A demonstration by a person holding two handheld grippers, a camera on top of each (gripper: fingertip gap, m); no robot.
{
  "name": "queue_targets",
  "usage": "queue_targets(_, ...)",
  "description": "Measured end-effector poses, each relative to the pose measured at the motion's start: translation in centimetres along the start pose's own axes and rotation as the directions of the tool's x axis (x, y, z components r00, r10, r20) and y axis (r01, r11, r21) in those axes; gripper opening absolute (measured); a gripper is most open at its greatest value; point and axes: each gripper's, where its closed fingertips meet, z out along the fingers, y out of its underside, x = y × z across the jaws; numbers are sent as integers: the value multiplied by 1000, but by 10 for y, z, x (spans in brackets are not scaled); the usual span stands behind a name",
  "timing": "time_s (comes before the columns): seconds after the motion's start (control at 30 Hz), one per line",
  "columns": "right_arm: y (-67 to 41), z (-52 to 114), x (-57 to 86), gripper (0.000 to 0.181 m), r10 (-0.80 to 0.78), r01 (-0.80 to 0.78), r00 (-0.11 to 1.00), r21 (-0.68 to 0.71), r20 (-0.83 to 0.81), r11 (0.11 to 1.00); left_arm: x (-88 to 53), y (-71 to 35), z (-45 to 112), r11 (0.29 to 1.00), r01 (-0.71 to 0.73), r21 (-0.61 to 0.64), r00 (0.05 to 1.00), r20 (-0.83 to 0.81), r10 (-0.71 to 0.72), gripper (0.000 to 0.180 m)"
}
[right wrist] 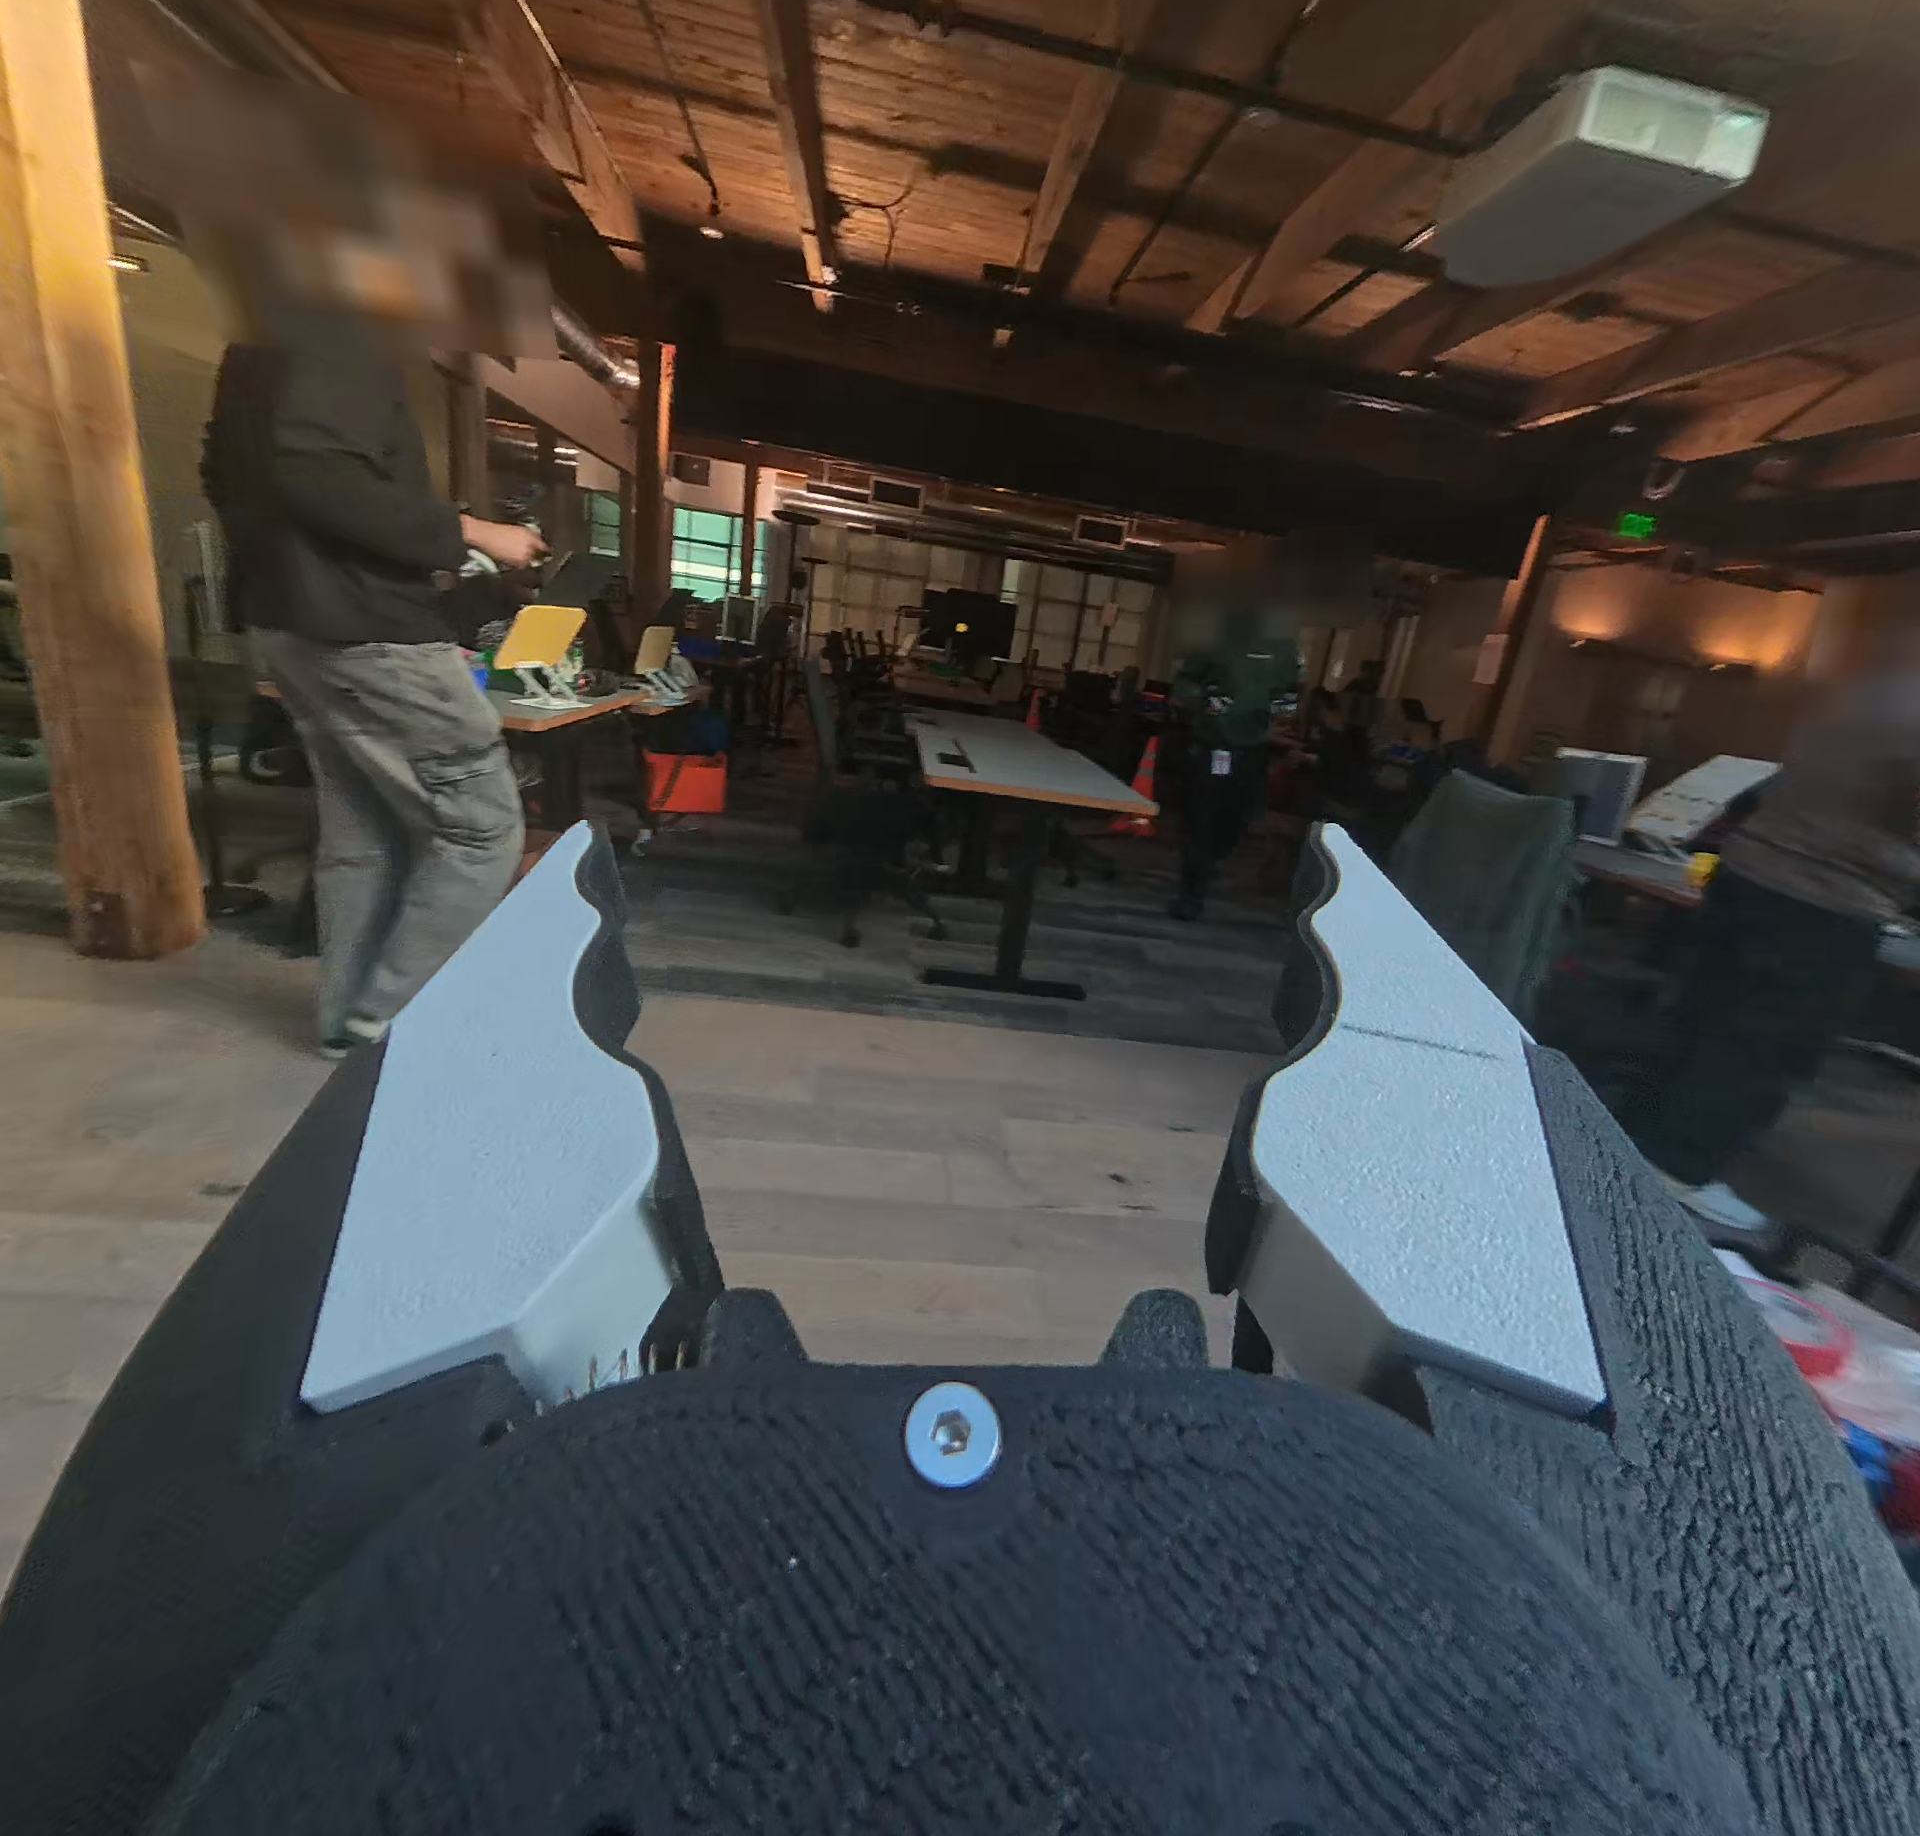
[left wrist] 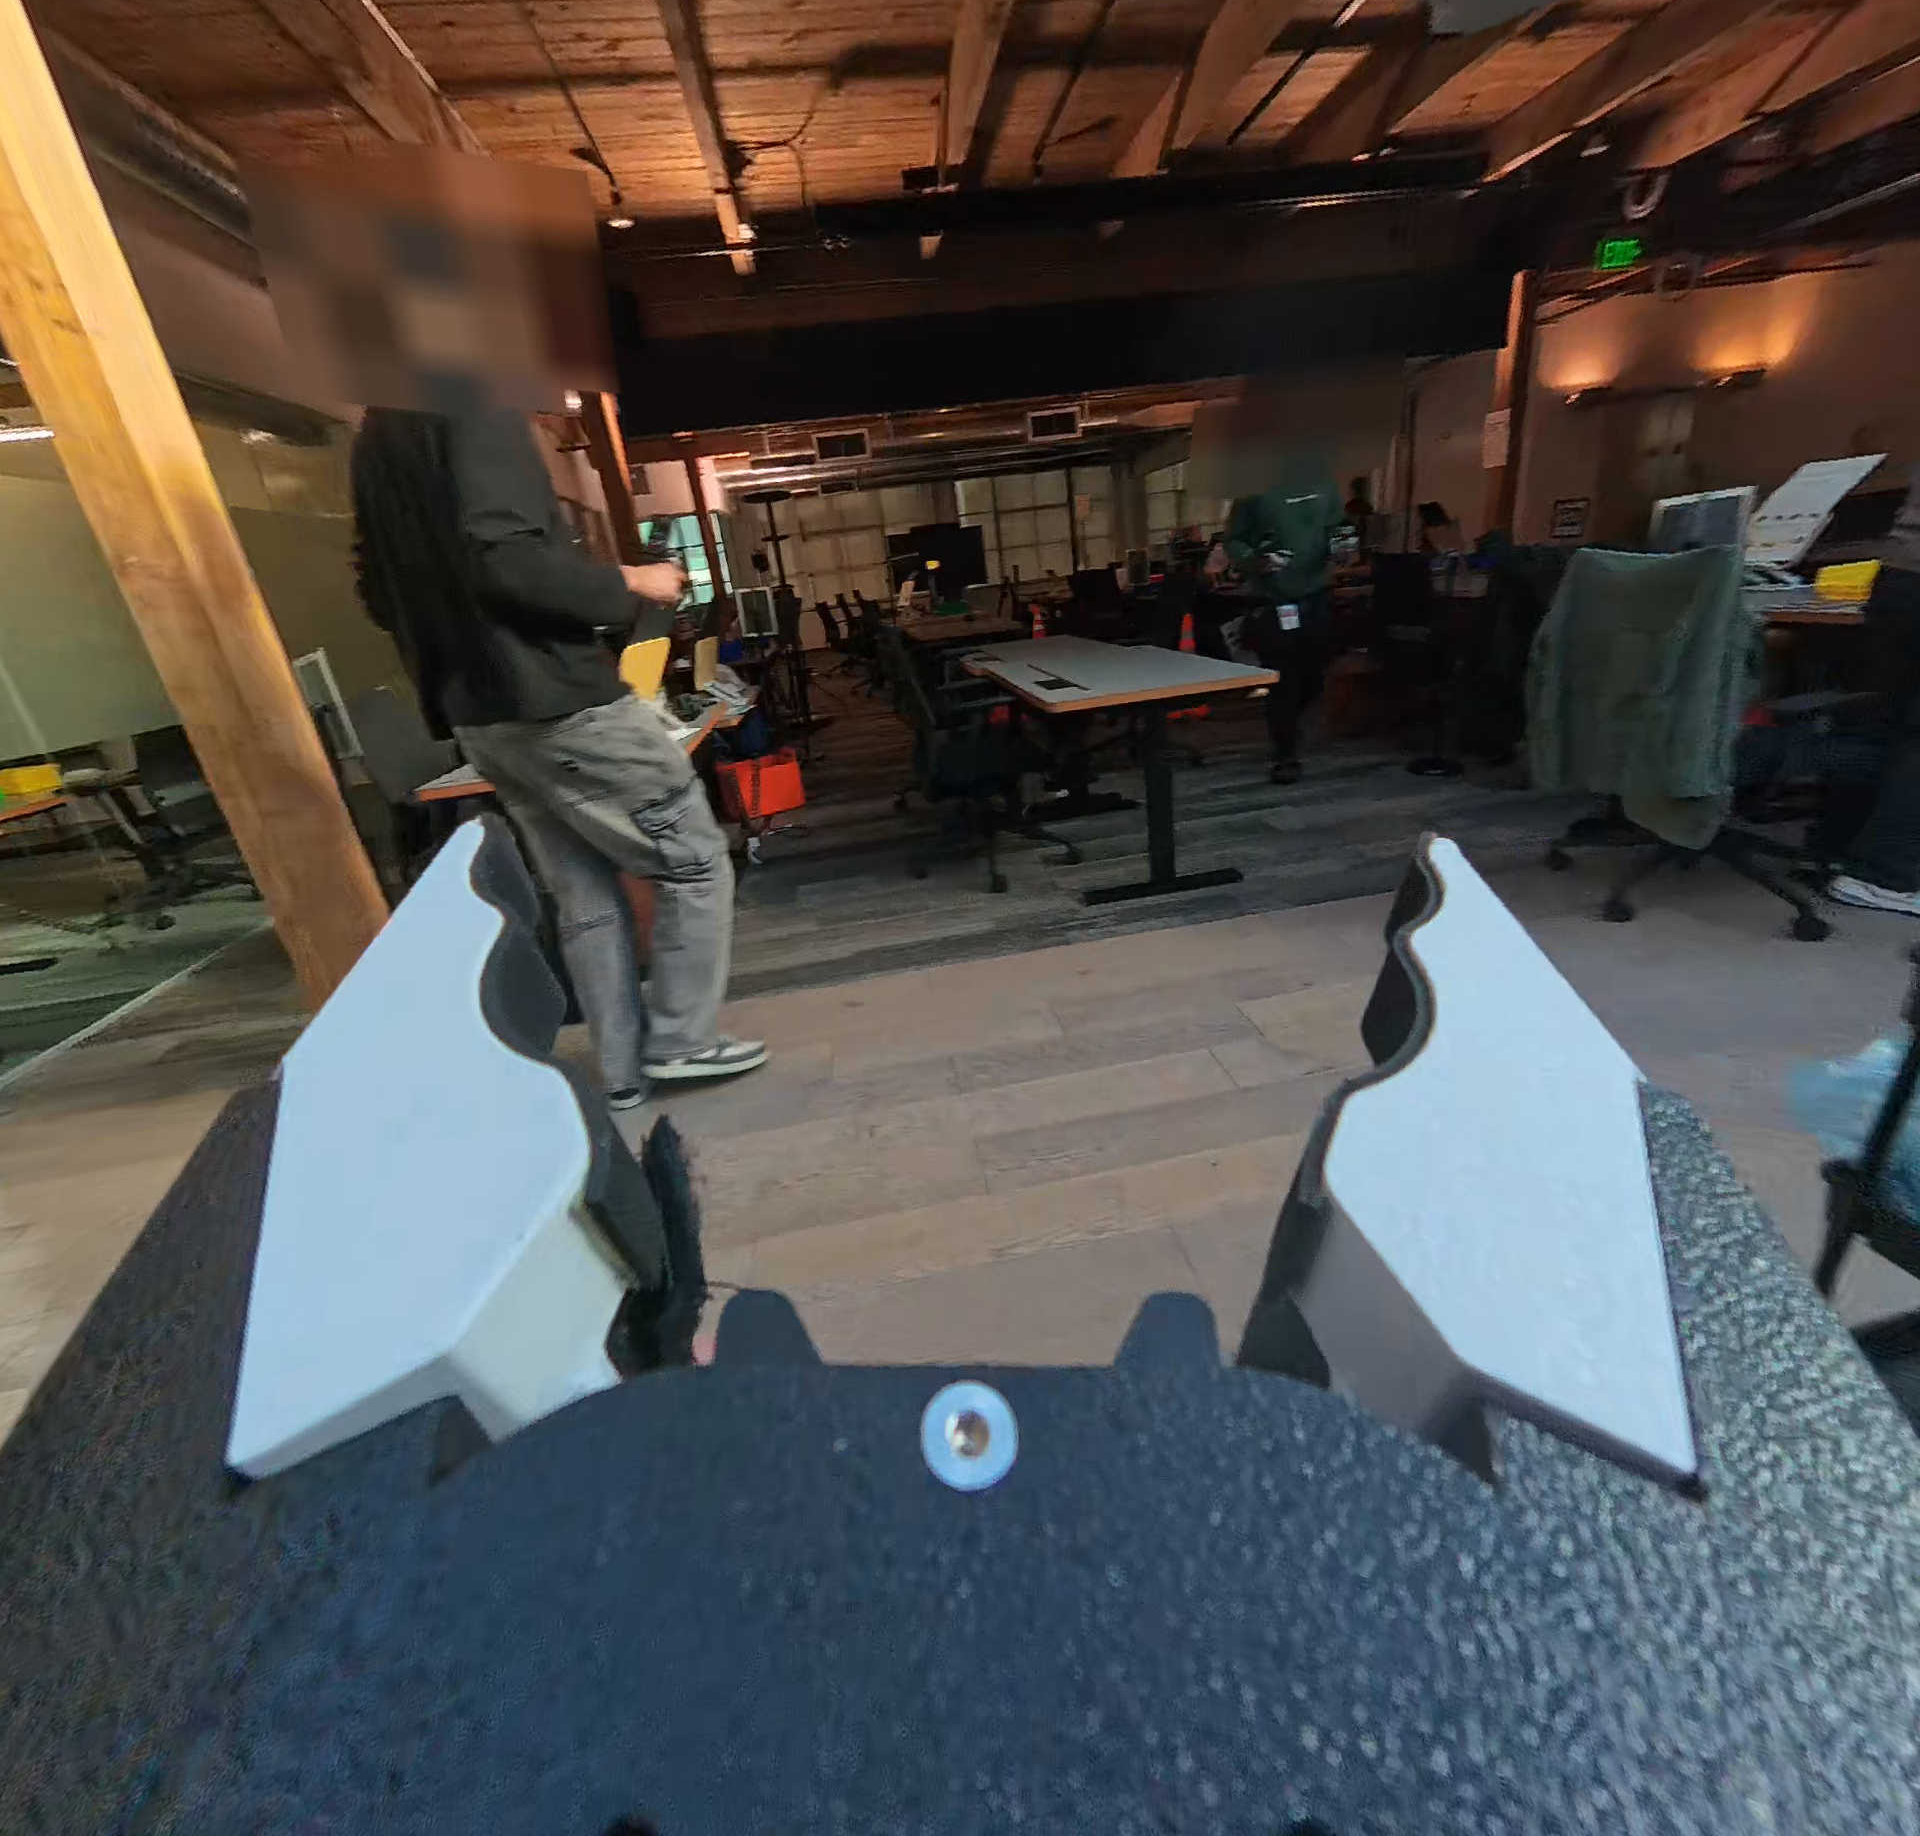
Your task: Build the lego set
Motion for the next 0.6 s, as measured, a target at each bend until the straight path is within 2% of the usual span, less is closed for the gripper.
queue_targets(0.2,61,184,-205,125,114,-100,932,-58,343,993,-166,70,35,995,11,-103,945,327,23,155)
queue_targets(0.37,62,317,-344,124,90,-124,894,50,439,991,-298,136,70,972,-62,-225,858,486,167,156)
queue_targets(0.5,70,414,-456,126,97,-112,840,-5,534,994,-394,156,149,987,49,-152,833,552,44,156)
queue_targets(0.6,77,475,-524,125,-6,-24,823,47,568,999,-449,167,228,991,48,-125,860,510,23,156)
